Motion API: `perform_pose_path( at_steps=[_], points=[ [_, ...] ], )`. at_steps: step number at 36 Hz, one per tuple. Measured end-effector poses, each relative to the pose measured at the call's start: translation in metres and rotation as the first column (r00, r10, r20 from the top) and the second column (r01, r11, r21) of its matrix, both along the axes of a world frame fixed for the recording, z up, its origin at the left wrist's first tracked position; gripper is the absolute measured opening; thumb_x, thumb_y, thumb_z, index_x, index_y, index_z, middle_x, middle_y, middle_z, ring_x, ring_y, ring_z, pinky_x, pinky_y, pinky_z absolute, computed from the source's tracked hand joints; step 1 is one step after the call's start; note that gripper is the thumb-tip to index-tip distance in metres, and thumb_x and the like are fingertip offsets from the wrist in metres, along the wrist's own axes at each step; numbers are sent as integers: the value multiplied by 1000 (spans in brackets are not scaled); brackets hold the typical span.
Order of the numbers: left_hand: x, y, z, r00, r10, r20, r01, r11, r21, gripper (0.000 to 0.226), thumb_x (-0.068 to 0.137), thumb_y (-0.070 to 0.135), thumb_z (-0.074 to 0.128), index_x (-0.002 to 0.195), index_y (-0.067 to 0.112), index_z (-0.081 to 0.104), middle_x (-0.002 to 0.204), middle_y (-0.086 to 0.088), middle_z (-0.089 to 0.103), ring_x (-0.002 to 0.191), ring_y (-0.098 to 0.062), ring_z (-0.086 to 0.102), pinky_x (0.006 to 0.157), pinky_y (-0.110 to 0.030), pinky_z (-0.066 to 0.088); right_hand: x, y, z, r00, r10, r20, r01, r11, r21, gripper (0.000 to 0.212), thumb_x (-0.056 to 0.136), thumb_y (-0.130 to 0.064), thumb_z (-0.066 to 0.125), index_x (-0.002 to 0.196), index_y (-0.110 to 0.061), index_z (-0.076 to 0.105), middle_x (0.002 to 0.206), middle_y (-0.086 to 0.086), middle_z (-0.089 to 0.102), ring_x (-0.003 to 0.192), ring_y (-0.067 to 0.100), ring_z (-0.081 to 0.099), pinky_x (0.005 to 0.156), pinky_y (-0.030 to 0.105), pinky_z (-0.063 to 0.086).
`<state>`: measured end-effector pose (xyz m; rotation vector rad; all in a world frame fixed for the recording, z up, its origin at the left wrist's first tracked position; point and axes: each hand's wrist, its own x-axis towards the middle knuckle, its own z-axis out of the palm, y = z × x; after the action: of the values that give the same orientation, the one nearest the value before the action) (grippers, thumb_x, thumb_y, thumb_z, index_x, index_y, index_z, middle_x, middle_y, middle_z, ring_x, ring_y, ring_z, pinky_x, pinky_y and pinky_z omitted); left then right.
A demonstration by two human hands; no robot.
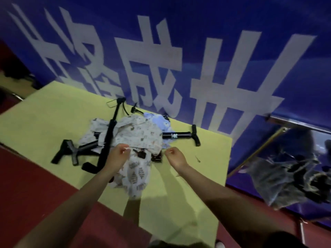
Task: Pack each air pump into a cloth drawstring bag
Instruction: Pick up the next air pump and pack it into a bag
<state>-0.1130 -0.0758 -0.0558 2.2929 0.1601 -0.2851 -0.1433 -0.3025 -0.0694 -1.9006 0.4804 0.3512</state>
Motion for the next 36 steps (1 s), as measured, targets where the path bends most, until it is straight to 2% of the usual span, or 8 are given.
perform_pose_path(
  at_steps=[5, 10, 18, 22, 24, 26, 33, 36],
  points=[
    [27, 60, 6, 1000, 13, 12, -14, 999, 51, 40, 99, 29, 51, 130, 4, 52, 106, -15, 61, 95, -29, 59, 79, -36, 45, 38, 47, -5, 985, -140, -101, 143, 989, 27, 34, 95, -27, 52, 119, -2, 52, 122, 22, 57, 102, 36, 57, 80, 38, 45],
    [71, 80, 5, 996, -20, -93, 24, 999, 40, 57, 95, 35, 58, 143, 10, 40, 140, -13, 46, 124, -30, 49, 97, -38, 43, 55, 74, -11, 968, -202, -152, 205, 979, 4, 46, 94, -29, 54, 130, -3, 45, 125, 17, 54, 110, 36, 56, 91, 41, 47],
    [131, 72, -14, 968, -250, 2, 246, 953, 176, 87, 74, 70, 59, 143, 19, 41, 137, -8, 49, 128, -30, 44, 104, -48, 41, 80, 79, -33, 915, -318, -249, 344, 937, 65, 30, 90, -35, 57, 88, -6, 53, 83, 11, 57, 67, 25, 52, 67, 34, 41],
    [150, 64, -26, 904, -394, 165, 339, 897, 285, 42, 88, 48, 62, 110, 13, 66, 112, -5, 60, 110, -25, 50, 92, -38, 42, 94, 69, -37, 907, -312, -282, 309, 949, -54, 38, 93, -40, 55, 69, -13, 45, 66, 4, 46, 55, 18, 43, 62, 29, 38],
    [160, 57, -23, 886, -407, 221, 359, 905, 227, 39, 94, 43, 55, 74, 9, 59, 75, -5, 55, 76, -20, 51, 67, -34, 37, 100, 65, -35, 912, -292, -289, 292, 955, -45, 40, 93, -35, 57, 64, -14, 42, 63, 4, 44, 54, 17, 41, 53, 27, 35],
    [171, 49, -14, 902, -383, 198, 369, 924, 103, 41, 98, 36, 49, 68, 8, 47, 65, -5, 44, 61, -17, 44, 58, -32, 29, 111, 60, -36, 917, -282, -280, 296, 955, 6, 38, 94, -29, 57, 63, -13, 42, 63, 4, 44, 55, 17, 41, 50, 27, 31],
    [184, 15, 32, 954, -178, 242, 252, 913, -320, 27, 102, 30, 44, 79, 17, 52, 72, 5, 50, 69, -7, 48, 68, -24, 37, 136, 47, -12, 885, -442, -145, 464, 852, 241, 30, 92, -29, 57, 80, -2, 52, 83, 23, 53, 69, 31, 47, 65, 33, 34],
    [185, 1, 58, 964, -49, 260, 174, 860, -480, 33, 101, 37, 44, 94, 10, 62, 86, -4, 57, 81, -16, 54, 76, -30, 42, 140, 43, 2, 865, -499, -60, 490, 810, 322, 50, 93, -30, 57, 112, 16, 53, 115, 38, 56, 103, 53, 54, 76, 36, 47]
  ],
)
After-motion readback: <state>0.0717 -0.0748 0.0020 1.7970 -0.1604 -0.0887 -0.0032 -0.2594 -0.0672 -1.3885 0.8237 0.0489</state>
